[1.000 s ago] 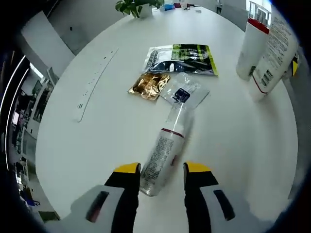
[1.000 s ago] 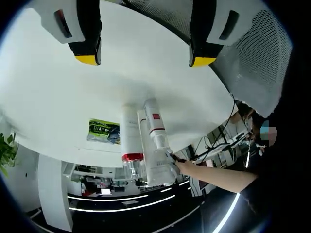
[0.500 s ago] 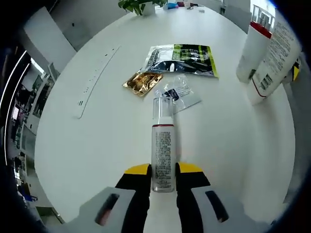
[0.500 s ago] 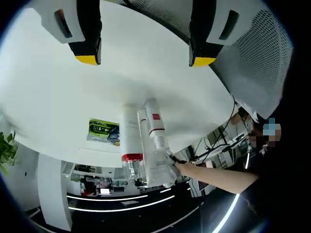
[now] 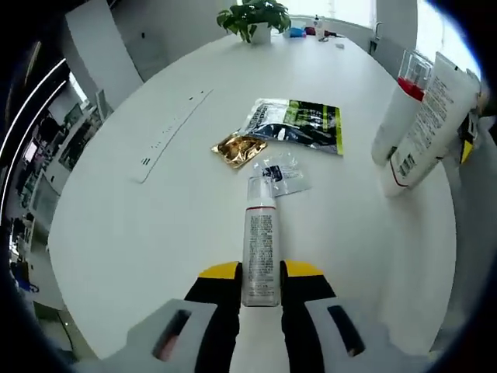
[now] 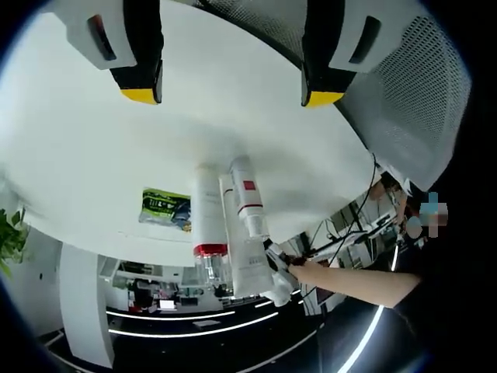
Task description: Arrange the skincare products in the storage area until every visible bottle or jar stands upright without overlapping.
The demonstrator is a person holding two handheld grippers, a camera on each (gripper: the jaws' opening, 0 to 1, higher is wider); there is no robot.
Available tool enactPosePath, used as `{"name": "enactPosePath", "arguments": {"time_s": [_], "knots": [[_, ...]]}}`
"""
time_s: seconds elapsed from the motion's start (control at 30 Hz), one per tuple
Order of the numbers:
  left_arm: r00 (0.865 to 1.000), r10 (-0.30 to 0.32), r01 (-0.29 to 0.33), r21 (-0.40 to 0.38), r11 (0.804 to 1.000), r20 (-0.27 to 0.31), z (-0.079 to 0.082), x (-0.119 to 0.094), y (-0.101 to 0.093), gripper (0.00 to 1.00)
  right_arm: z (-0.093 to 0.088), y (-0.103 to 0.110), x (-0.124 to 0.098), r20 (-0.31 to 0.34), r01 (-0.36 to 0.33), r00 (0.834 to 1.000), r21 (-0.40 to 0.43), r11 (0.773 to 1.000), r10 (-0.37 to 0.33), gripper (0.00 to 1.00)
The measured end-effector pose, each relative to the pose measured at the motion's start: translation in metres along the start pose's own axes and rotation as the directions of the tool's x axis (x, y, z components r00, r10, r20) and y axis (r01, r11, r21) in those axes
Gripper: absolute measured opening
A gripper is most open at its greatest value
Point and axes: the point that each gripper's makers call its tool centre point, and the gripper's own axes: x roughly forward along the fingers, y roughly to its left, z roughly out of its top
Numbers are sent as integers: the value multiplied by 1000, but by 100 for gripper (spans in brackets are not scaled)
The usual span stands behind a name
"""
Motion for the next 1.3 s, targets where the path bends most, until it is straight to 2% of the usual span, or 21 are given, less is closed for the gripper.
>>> {"name": "enactPosePath", "arguments": {"time_s": [0.07,0.13,0.2,0.27,0.4,0.43,0.53,0.57,0.63,0.7,0.73,0.77,0.8,0.83,0.87,0.9,1.0,1.07,1.2,1.3], "knots": [[999,-4,6,-59,998,34,1,-5,-3,23,0,0,0,1,1,1000,-2,1000,-1,77],[995,1,11,-130,991,95,-3,-11,2,23,2,0,-1,4,1,1000,-5,1000,-1,77],[985,4,33,-216,976,171,13,-25,-13,23,3,0,-1,9,2,1000,-6,1000,-2,77],[977,15,41,-259,965,213,16,-35,-20,23,4,1,-1,13,1,1000,-5,1000,-1,77],[953,39,71,-347,935,300,15,-51,-22,23,5,0,-1,23,4,1000,-8,1000,-4,77],[944,38,94,-376,922,329,18,-58,-26,23,6,0,-1,25,4,1000,-9,1000,-4,77],[923,57,115,-414,903,381,24,-76,-43,23,7,0,-1,31,6,999,-12,1000,-5,77],[911,67,127,-433,892,406,25,-75,-39,23,8,0,-2,35,5,999,-12,1000,-5,76],[895,72,150,-450,880,440,28,-84,-46,23,9,0,-2,42,5,999,-8,1000,-5,75],[864,96,175,-473,864,494,34,-102,-58,23,13,2,-3,61,-6,998,-1,1000,6,76],[839,103,204,-484,851,534,39,-112,-65,23,13,2,-3,64,-5,998,0,1000,5,75],[823,114,218,-494,842,557,40,-111,-60,23,14,1,-3,73,-4,997,9,1000,3,75],[801,122,243,-504,829,586,42,-117,-64,23,16,1,-4,90,-10,996,26,1000,7,74],[786,129,260,-512,819,604,42,-126,-71,23,16,1,-4,96,-12,995,31,999,9,74],[765,145,268,-515,814,627,42,-134,-74,23,17,0,-4,97,-11,995,30,999,8,74],[753,148,281,-517,808,641,42,-138,-75,23,17,1,-4,99,-11,995,28,1000,9,74],[729,158,297,-515,804,666,39,-149,-79,23,19,1,-5,105,-14,994,25,1000,12,72],[716,156,308,-509,804,680,40,-161,-94,23,21,3,-6,114,-22,993,25,999,19,72],[675,158,342,-495,799,721,48,-176,-103,23,25,2,-11,110,-28,994,0,1000,28,71],[640,150,374,-477,796,753,55,-191,-116,23,40,3,-21,149,-48,988,4,999,47,71]]}}
